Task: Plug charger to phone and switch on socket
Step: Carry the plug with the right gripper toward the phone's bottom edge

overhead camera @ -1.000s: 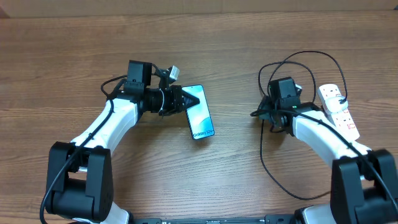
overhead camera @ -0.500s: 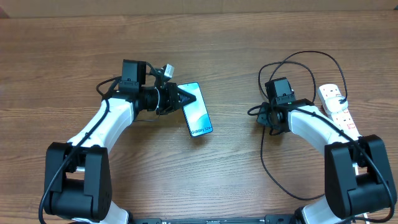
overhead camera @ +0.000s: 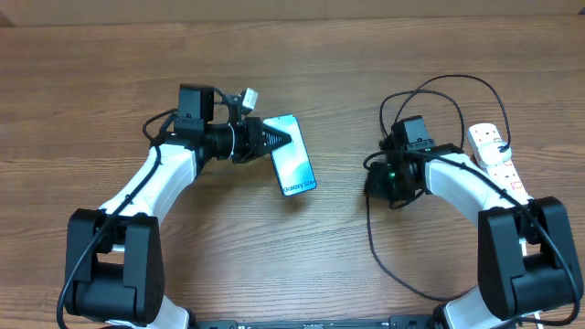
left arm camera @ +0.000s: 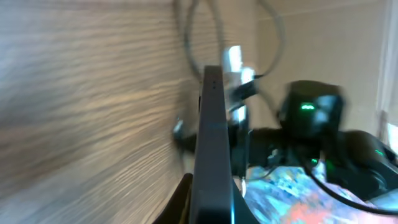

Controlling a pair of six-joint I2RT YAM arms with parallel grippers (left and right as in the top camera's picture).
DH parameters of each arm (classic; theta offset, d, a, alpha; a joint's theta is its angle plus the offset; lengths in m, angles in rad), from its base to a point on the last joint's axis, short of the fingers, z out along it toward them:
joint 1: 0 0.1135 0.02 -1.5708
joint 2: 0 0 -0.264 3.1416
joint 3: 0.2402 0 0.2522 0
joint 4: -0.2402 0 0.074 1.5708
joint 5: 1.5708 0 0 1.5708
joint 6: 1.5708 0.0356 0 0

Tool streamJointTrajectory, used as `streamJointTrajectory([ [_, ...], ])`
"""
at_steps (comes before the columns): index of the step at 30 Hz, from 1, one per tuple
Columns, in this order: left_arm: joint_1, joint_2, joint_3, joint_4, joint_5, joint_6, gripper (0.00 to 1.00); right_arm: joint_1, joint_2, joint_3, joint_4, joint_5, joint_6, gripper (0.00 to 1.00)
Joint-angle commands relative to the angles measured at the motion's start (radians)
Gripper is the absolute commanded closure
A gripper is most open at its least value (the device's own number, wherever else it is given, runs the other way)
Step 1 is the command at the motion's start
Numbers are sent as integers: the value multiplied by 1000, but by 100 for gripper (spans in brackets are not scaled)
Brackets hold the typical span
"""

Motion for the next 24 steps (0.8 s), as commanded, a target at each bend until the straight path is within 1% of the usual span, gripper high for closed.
streamJointTrajectory([
  [1, 35, -3, 11, 104, 219, -12, 96, -27, -82, 72, -73, -382, -198, 96],
  [3, 53, -3, 11, 204, 302, -39, 96, -29, -140, 78, -133, -539, -296, 96],
  [5, 68, -3, 11, 305, 350, -97, 96, -27, -193, 77, -204, -676, -402, 96],
  [7, 74, -3, 11, 385, 359, -163, 96, -18, -237, 75, -283, -763, -514, 96],
  [9, 74, -3, 11, 454, 359, -214, 95, -9, -259, 71, -328, -786, -577, 96],
  [13, 66, -3, 11, 565, 359, -322, 96, 19, -261, 38, -270, -831, -586, 96],
  [17, 48, -3, 11, 654, 342, -468, 96, 78, -260, 10, -129, -878, -586, 96],
  [19, 47, -3, 11, 678, 328, -515, 96, 106, -260, 10, -76, -877, -585, 96],
  [21, 49, -3, 11, 683, 317, -539, 96, 123, -260, 10, -24, -877, -566, 96],
  [24, 49, -3, 11, 683, 313, -543, 96, 127, -260, 10, 68, -875, -493, 96],
])
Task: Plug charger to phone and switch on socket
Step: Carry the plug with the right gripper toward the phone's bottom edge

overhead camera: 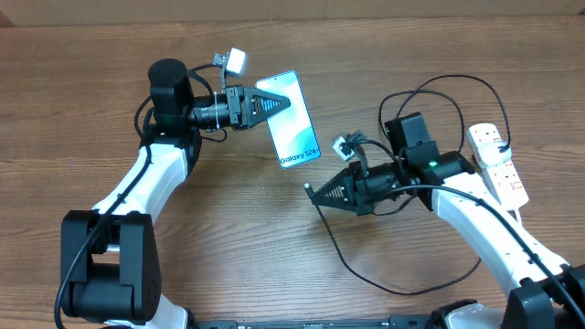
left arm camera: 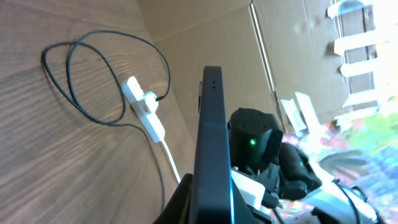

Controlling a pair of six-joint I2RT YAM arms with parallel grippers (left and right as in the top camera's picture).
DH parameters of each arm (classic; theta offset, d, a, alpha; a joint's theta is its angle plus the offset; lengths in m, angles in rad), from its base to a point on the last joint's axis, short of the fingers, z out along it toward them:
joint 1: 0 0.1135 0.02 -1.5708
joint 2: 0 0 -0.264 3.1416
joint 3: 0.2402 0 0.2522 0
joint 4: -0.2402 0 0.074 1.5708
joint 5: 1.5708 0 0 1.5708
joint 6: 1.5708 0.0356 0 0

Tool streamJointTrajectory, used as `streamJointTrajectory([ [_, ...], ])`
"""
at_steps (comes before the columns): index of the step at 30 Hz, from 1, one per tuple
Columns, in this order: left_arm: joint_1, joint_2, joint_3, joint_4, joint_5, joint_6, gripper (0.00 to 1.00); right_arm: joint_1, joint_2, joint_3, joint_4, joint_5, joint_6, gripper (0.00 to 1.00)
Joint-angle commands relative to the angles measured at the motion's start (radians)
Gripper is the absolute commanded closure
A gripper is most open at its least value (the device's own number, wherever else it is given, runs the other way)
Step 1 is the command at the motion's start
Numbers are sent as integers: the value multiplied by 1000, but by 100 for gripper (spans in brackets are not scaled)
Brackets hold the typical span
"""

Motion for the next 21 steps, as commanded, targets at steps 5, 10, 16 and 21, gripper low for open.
streamJointTrajectory([
  [5, -2, -3, 12, 26, 38, -63, 95, 1, 1, -7, 143, 39, 188, 96],
  [10, -2, -3, 12, 57, 80, -45, 96, 1, 1, -7, 165, 35, 201, 96],
  [16, -4, -3, 12, 57, 81, -40, 96, 1, 1, -7, 208, 35, 277, 96],
  [21, -6, -3, 12, 57, 89, -40, 96, 1, 1, -7, 220, 35, 290, 96],
])
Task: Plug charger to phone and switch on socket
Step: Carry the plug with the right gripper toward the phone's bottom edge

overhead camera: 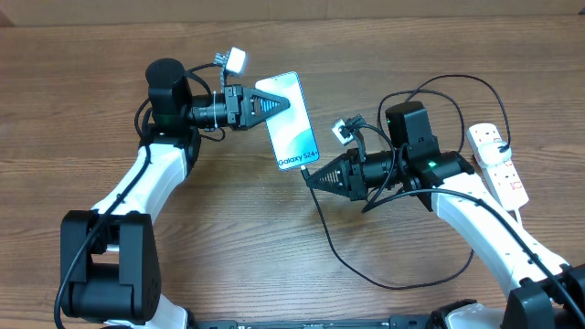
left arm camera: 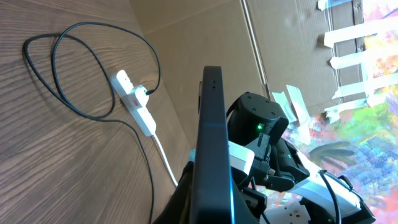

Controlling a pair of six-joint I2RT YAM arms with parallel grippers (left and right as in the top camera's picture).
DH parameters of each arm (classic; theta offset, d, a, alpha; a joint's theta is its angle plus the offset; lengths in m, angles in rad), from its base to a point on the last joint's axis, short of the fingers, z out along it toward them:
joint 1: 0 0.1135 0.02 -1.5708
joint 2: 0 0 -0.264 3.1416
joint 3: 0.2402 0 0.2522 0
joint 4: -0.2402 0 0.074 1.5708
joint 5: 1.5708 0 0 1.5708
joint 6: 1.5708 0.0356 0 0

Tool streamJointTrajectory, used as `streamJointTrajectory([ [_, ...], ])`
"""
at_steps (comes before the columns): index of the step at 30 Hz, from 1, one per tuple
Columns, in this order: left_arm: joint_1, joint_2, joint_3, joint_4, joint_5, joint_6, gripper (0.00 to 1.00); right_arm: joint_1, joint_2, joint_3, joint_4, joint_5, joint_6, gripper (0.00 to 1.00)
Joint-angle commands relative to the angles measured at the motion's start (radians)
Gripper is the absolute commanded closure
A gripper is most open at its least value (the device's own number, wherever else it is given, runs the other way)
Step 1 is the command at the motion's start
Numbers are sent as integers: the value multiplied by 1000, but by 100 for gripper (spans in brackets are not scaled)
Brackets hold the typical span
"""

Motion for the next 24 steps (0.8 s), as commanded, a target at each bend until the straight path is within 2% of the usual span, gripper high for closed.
streamJointTrajectory([
  [1, -6, -3, 12, 8, 39, 2, 96, -1, 1, -6, 13, 0, 37, 96],
  [24, -18, -3, 12, 8, 19, 2, 95, -1, 1, -6, 21, 0, 65, 96],
])
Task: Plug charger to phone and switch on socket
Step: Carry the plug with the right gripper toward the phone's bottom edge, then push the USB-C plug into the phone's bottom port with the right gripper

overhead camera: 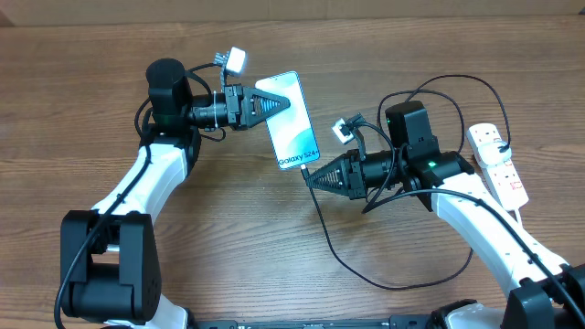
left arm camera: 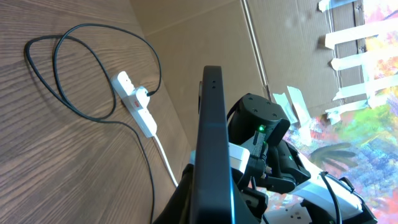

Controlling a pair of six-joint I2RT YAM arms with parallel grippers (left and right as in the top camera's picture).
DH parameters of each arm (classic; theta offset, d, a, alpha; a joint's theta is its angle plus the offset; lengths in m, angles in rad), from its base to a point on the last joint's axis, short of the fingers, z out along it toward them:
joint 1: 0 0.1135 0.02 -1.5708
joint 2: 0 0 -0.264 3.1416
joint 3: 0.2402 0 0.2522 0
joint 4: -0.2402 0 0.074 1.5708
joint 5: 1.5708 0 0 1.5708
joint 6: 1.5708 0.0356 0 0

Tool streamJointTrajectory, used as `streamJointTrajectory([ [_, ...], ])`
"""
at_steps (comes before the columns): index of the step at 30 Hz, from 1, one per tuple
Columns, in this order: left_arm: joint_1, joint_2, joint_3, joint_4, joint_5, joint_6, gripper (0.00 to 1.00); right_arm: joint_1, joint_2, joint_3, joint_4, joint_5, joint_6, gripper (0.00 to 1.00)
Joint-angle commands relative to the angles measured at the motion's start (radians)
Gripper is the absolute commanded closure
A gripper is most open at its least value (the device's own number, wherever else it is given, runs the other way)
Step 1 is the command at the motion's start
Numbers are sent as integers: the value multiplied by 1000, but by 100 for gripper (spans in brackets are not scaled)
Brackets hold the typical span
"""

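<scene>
The phone (overhead camera: 291, 122), screen up with a blue picture, is held off the table by my left gripper (overhead camera: 274, 102), shut on its upper end. In the left wrist view the phone (left arm camera: 212, 143) shows edge-on between the jaws. My right gripper (overhead camera: 311, 177) points left, its tip right at the phone's lower edge, shut on the black charger cable's (overhead camera: 366, 270) plug end; the plug itself is too small to make out. The white socket strip (overhead camera: 496, 161) lies at the right table edge, the cable plugged into it. The socket strip (left arm camera: 137, 107) also shows in the wrist view.
The black cable loops behind the right arm (overhead camera: 439, 91) and trails over the wooden table (overhead camera: 274, 265) in front of it. A cardboard wall (left arm camera: 205, 43) stands behind the table.
At first the phone lay low at table centre in my left gripper, with my right arm tucked near the socket strip. Later the phone was lifted further back and my right gripper reached left with the cable. It then came to the phone's lower edge and stays there.
</scene>
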Motion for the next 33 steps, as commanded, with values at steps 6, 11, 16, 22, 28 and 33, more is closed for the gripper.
streamJointTrajectory([
  [6, -17, -3, 12, 8, 26, 2, 95, -1, 1, -6, 15, 0, 1, 96],
  [11, -34, -3, 12, 8, -1, 11, 96, -1, 1, -6, 18, 0, 2, 96],
  [16, -42, -3, 12, 7, 2, 33, 96, -1, 1, -6, 18, 0, 4, 96],
  [22, -41, -3, 12, 7, 65, 106, 96, -2, 1, -6, 18, 19, 4, 96],
  [28, -41, -3, 12, 6, 163, 148, 96, -2, 1, -6, 51, 37, 13, 96],
  [33, -41, -3, 12, 6, 124, 147, 96, -2, 1, -6, 52, 37, 31, 76],
])
